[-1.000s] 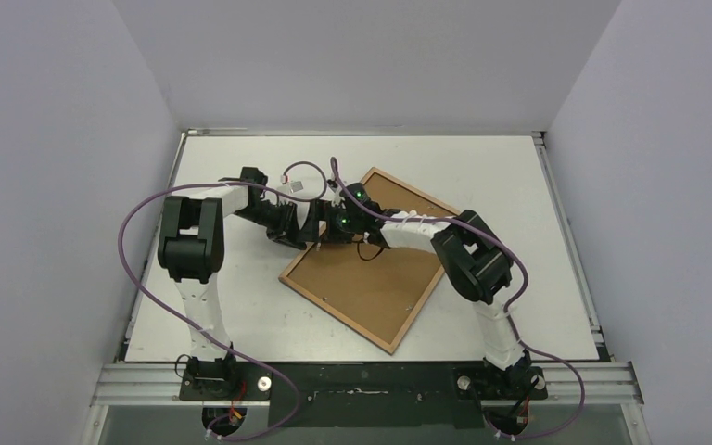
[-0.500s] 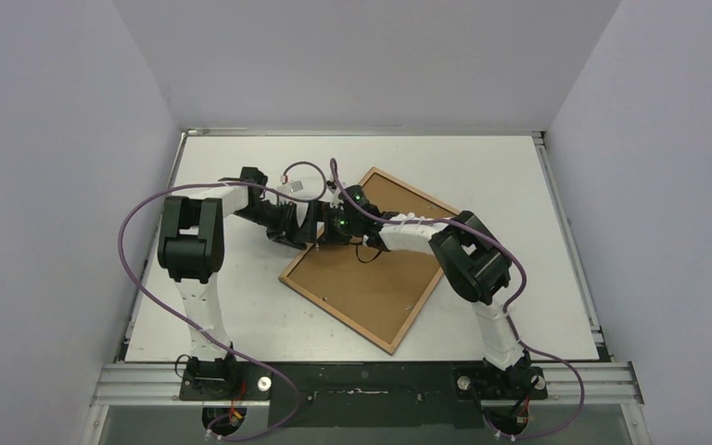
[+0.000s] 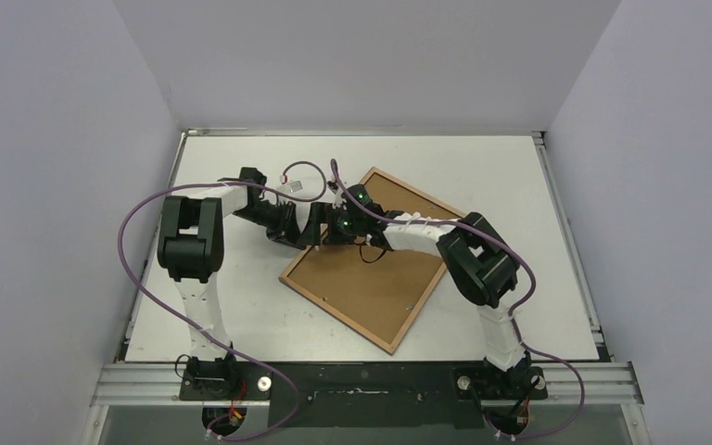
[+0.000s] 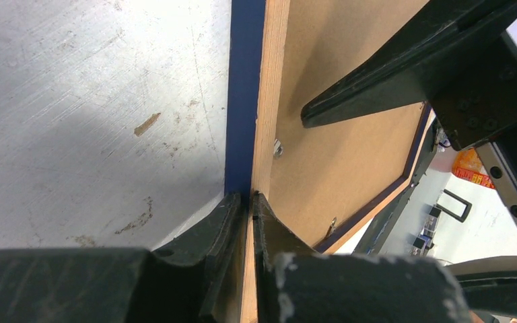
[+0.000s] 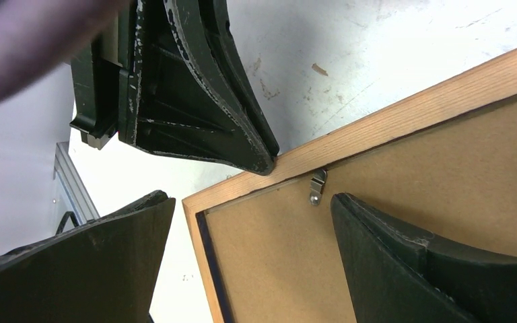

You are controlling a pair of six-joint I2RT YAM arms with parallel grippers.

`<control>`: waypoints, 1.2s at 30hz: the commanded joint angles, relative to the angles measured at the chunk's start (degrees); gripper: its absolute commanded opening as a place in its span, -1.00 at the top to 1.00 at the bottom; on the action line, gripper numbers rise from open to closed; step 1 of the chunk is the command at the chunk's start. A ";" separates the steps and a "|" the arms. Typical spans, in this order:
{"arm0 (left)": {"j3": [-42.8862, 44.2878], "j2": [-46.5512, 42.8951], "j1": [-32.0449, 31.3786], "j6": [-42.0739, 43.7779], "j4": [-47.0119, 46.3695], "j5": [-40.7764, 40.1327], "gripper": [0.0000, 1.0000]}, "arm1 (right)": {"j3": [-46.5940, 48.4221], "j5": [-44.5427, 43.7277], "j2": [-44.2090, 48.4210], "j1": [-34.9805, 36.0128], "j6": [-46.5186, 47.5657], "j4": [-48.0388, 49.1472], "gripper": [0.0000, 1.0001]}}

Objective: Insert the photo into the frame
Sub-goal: Install the photo frame at the center of the board.

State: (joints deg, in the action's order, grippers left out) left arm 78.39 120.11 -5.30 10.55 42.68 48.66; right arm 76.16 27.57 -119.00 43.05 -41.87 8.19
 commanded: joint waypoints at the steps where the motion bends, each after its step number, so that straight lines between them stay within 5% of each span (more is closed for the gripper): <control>1: -0.68 1.04 -0.18 2.20 -1.12 -2.95 0.87 | -0.40 -1.37 3.58 -0.71 1.83 -0.30 -0.80; 36: -0.91 0.49 -1.20 3.52 -0.12 -3.75 0.95 | 4.47 5.41 -2.91 1.31 2.17 1.57 -0.80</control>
State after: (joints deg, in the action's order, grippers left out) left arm 78.39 120.11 -5.41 11.20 42.72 48.69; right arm 78.70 30.63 -121.75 44.23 -41.52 8.80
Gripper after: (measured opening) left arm 0.046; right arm 0.900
